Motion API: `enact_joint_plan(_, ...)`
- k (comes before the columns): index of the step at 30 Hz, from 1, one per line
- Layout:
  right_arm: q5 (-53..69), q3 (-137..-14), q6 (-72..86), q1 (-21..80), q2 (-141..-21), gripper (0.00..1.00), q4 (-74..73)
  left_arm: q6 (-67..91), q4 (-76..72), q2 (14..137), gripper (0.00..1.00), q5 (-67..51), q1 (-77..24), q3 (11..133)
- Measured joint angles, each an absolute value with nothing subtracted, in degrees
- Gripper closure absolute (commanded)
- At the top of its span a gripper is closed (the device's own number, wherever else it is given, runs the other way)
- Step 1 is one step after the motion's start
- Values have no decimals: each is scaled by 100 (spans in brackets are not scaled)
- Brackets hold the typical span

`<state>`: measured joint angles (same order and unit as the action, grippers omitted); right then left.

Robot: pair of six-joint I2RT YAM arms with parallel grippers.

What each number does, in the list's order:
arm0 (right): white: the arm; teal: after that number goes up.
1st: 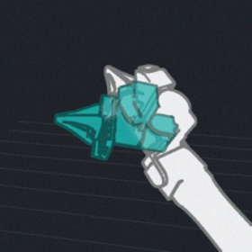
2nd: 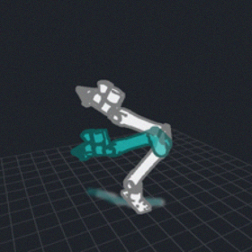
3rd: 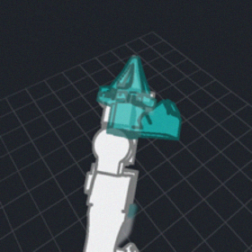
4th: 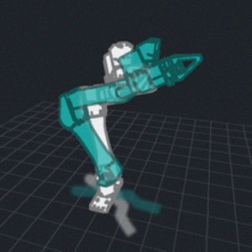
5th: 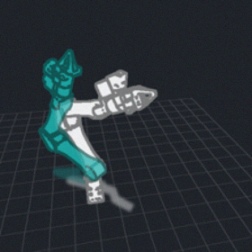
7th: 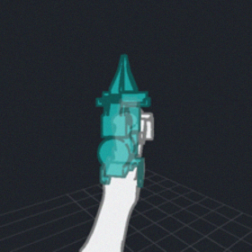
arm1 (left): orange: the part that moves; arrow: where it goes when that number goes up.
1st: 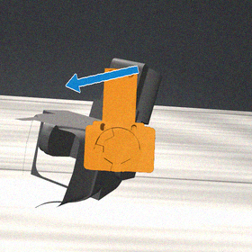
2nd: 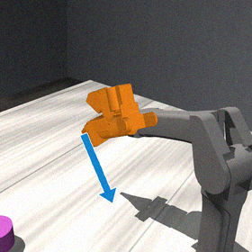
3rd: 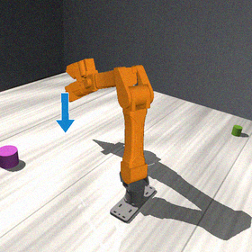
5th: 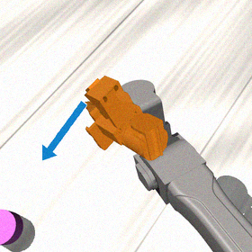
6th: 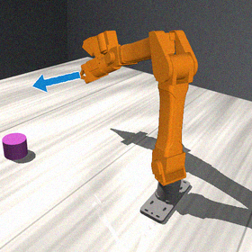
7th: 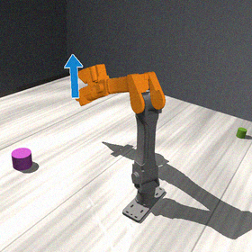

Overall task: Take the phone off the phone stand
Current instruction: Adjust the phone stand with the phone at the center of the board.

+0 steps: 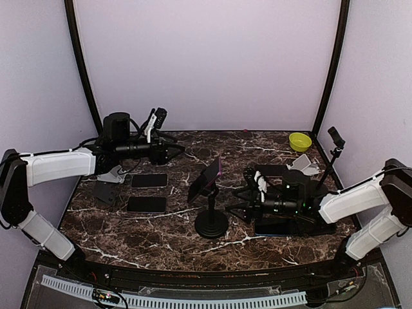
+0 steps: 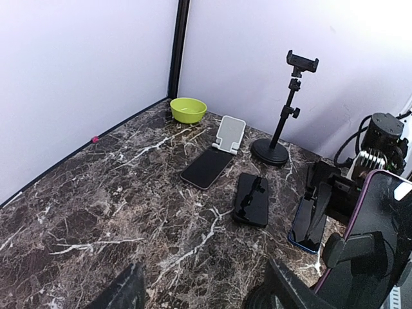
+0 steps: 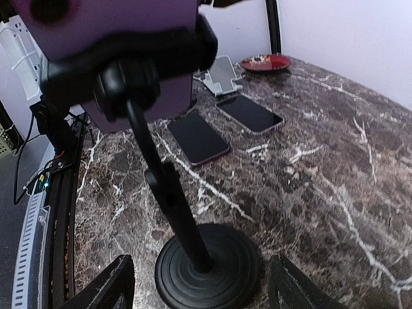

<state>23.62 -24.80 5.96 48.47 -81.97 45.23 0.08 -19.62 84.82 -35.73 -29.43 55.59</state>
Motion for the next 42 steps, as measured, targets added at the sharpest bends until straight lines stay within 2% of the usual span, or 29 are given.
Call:
enact_joint_plan(3,2027,-2392,786,5078,-8134,32,4075,43,-1997,8372,35,-3468,-2926,5513)
enact_joint_plan(7,1415,-2392,1122,5566,-7948,43,3540,78,-2078,8311,34,-3343,-2926,5476)
enact_joint_plan(14,613,-2392,1968,6265,-7885,54,2749,128,-2134,8309,34,-3201,-2926,5426)
enact_joint_plan(20,242,-2390,2543,6720,-8276,64,2539,172,-2189,8252,34,-3157,-2915,5395)
enact_joint_plan(30,10,-2447,2908,6757,-9113,77,2967,180,-2265,8226,34,-3057,-2915,5275)
enact_joint_plan(42,-134,-2762,2980,6217,-9456,80,3028,187,-2263,8027,34,-3011,-2912,5127)
